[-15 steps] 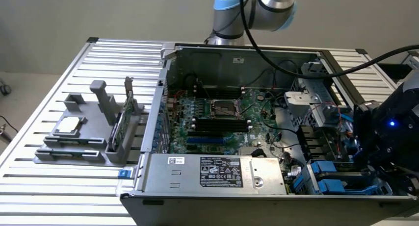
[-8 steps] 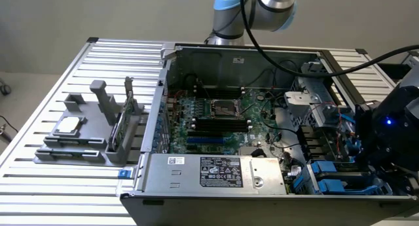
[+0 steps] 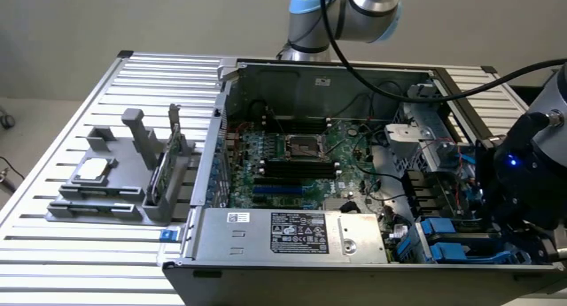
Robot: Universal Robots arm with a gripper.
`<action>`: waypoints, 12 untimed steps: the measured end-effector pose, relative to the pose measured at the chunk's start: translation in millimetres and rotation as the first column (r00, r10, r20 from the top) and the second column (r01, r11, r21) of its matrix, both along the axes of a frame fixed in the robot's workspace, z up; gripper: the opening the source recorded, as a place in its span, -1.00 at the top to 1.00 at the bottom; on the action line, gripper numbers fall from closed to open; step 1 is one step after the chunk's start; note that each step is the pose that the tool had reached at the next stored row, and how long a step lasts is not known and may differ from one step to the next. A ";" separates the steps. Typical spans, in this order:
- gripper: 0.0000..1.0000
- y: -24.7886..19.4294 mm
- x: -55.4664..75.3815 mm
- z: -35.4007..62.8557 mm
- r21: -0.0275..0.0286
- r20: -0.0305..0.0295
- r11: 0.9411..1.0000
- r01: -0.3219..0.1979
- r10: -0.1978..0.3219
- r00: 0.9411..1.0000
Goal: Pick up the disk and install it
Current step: 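Insert the first disk wire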
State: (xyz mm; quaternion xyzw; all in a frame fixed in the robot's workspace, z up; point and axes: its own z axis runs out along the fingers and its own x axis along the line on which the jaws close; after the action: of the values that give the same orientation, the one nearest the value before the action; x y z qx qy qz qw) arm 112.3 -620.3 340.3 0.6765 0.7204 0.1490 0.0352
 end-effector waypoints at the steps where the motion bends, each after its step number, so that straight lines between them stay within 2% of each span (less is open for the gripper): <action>1: 0.67 0.0 -0.1 -0.2 0.000 0.001 1.000 0.009 -0.009 1.000; 6: 0.67 0.4 -1.1 -0.7 0.000 0.005 0.999 0.051 -0.051 0.999; 12: 0.67 2.7 -3.6 -1.1 0.001 0.017 0.997 0.076 -0.076 0.997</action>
State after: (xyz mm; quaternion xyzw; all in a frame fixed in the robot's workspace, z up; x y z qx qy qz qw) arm 108.7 -617.6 339.2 0.7022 0.6937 0.1533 0.0469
